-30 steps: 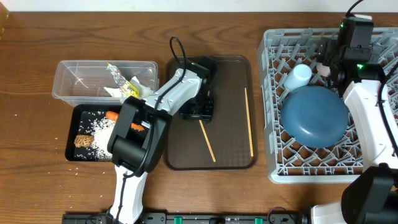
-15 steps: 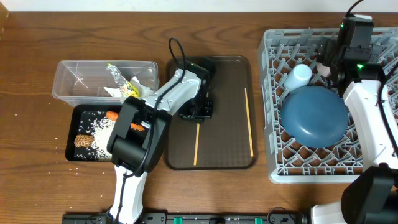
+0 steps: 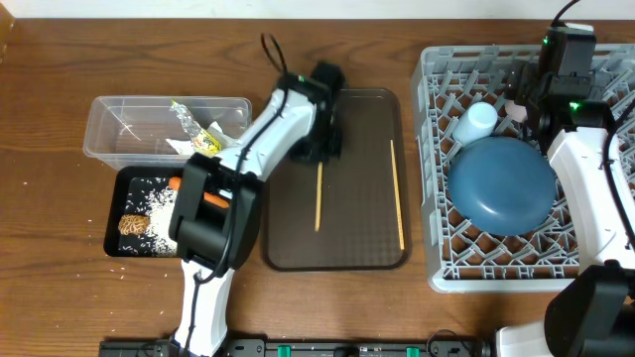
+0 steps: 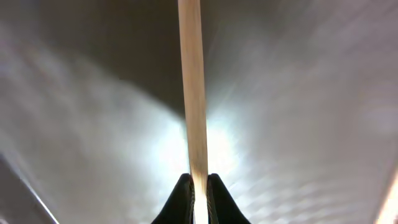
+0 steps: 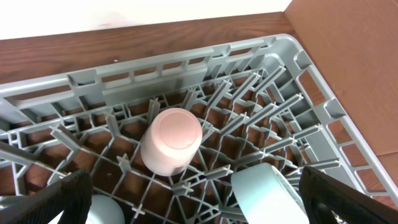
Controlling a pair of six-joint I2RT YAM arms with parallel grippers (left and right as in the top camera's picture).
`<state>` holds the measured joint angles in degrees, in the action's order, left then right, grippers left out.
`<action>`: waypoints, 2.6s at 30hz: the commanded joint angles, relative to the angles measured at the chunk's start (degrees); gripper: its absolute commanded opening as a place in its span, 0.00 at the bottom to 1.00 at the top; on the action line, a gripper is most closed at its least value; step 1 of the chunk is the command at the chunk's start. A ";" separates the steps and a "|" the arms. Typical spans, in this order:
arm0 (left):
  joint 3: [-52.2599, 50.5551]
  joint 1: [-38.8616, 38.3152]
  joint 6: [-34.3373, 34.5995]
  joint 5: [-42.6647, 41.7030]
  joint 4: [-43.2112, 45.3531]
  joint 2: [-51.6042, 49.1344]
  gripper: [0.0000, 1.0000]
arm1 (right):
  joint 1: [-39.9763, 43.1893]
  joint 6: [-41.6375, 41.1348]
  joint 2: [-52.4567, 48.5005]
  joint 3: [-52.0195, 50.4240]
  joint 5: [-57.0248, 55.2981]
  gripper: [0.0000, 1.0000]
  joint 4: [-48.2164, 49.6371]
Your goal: Sort waste into correct bins and load items into the dishwasher rack
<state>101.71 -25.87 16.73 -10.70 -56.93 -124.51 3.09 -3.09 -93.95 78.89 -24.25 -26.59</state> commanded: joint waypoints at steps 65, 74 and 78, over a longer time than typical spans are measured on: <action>12.90 -12.26 10.75 -25.70 33.48 -5.73 0.06 | 0.09 -1.14 0.31 0.15 -0.79 0.99 -0.04; 12.79 -12.28 10.80 -20.83 33.46 -7.32 0.06 | 0.09 -1.14 0.31 0.15 -0.79 0.99 -0.04; 12.79 -12.52 10.80 -21.49 33.53 -7.32 0.13 | 0.09 -1.14 0.31 0.15 -0.79 0.99 -0.04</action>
<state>113.19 -38.06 27.55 -32.64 -23.57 -131.13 3.09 -3.09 -93.95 78.89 -24.25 -26.57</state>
